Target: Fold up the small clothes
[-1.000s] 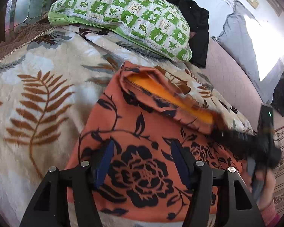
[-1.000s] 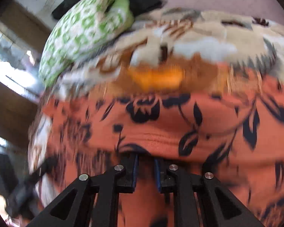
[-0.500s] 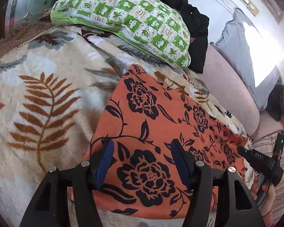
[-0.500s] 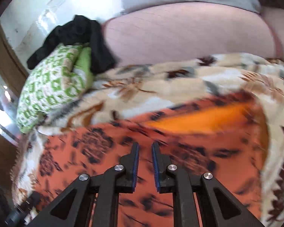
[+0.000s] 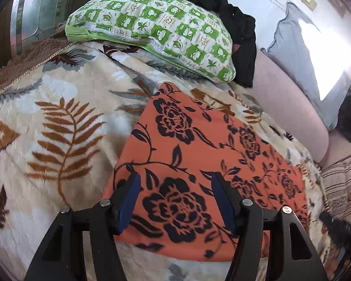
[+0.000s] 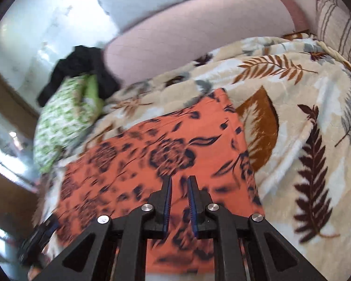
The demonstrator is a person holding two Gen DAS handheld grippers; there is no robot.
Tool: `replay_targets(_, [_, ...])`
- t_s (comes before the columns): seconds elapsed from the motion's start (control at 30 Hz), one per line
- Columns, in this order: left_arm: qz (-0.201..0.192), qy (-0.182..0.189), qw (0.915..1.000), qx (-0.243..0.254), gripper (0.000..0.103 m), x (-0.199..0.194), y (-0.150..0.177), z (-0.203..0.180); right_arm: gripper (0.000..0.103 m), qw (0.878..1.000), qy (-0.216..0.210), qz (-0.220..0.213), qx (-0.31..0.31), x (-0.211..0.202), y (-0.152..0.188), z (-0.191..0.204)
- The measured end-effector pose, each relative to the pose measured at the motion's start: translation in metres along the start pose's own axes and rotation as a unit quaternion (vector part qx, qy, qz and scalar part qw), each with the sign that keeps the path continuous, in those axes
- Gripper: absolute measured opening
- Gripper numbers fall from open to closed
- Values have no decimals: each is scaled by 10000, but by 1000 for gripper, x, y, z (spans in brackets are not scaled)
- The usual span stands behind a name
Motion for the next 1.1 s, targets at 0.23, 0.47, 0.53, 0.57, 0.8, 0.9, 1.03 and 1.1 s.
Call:
replay_targets(0.23, [232,397,9982,-385,70,-30,33,-3,81,9941,-748,-248,744,-67,63,-26])
replay_targets(0.47, [657,417,9855,-1510,70,-28,61,29,80,9652,-1228,-44,2310,-39,87,-69])
replay_targets(0.53, [644,416,9817,-1745,70,-28,62,37,79,9551,-1272,63,2675,-25,94,-80])
replay_targets(0.57, [592,394,9814,-1784,70,-27,62,39,79,9486,-1308,140,2879,-18,98,-86])
replay_targets(0.8, [693,877,9689,-2207,65,-3,65,36,79,9310,-1487,-68,3333,1,88,-104])
replay_targets(0.9, [697,980,9628,-2421,58,7,66,37,78,9238,-1433,-113,3549,14,86,-112])
replay_targets(1.03, [513,876,9614,-2557,46,16,61,42,77,9338,-1428,-251,3272,18,75,-100])
replay_targets(1.1, [483,885,9563,-2743,45,19,61,47,67,9467,-1161,-161,3000,26,73,-94])
Point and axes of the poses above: each gripper's, at about its wrist camera, not at the fingertips, and x roughly the way its jaws point, z to its left, y to its underside, the point moved 1 cm from there along x, roughly the way its jaws point, and after that the axes turned 8 degrees about -z, right-handed, at the moved point
